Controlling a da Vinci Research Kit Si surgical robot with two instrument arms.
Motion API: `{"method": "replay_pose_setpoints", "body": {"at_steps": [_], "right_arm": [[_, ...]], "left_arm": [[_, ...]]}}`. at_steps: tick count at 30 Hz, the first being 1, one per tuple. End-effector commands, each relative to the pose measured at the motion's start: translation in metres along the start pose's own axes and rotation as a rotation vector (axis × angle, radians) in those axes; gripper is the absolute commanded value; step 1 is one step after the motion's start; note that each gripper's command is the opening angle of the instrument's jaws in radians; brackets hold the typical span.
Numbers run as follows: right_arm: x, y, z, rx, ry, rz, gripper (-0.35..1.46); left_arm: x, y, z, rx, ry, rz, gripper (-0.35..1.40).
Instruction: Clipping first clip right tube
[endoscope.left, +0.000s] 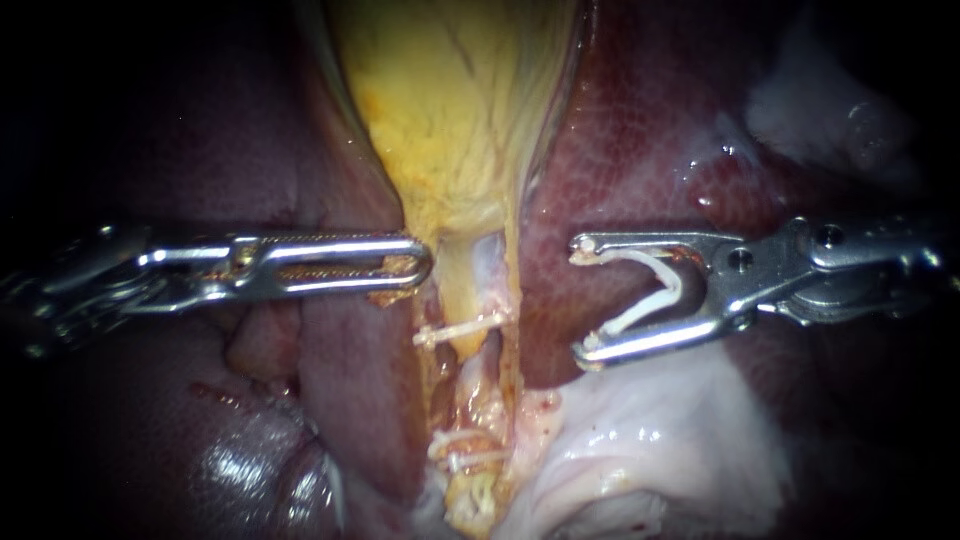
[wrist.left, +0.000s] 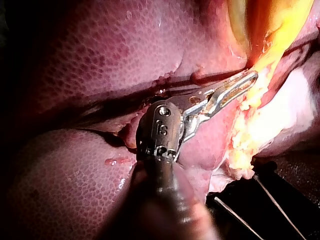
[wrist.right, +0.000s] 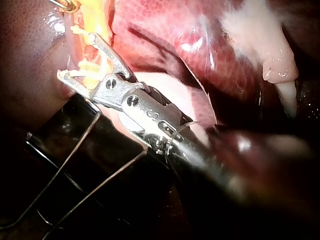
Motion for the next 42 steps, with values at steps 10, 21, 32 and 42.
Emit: {"method": "replay_pose_setpoints", "body": {"at_steps": [10, 21, 32, 42], "right_arm": [[-0.0001, 0.0002, 0.0000, -0.001, 0.000, 0.000, 0.60], [-0.0005, 0.0000, 0.0005, 0.002, 0.000, -0.003, 0.60], [-0.0061, -0.0003, 0.0046, 0.037, -0.089, 0.022, 0.60], [-0.0118, 0.0016, 0.0079, 0.034, -0.158, 0.075, 0.60]], "left_arm": [[-0.0037, -0.0001, -0.0034, -0.026, -0.011, 0.013, -0.35], [-0.0073, 0.0002, -0.0091, -0.055, -0.062, 0.019, -0.35], [-0.0068, -0.0004, -0.0093, -0.060, -0.065, 0.021, -0.35], [-0.0066, -0.0009, -0.0100, -0.063, -0.066, 0.021, -0.35]]}}
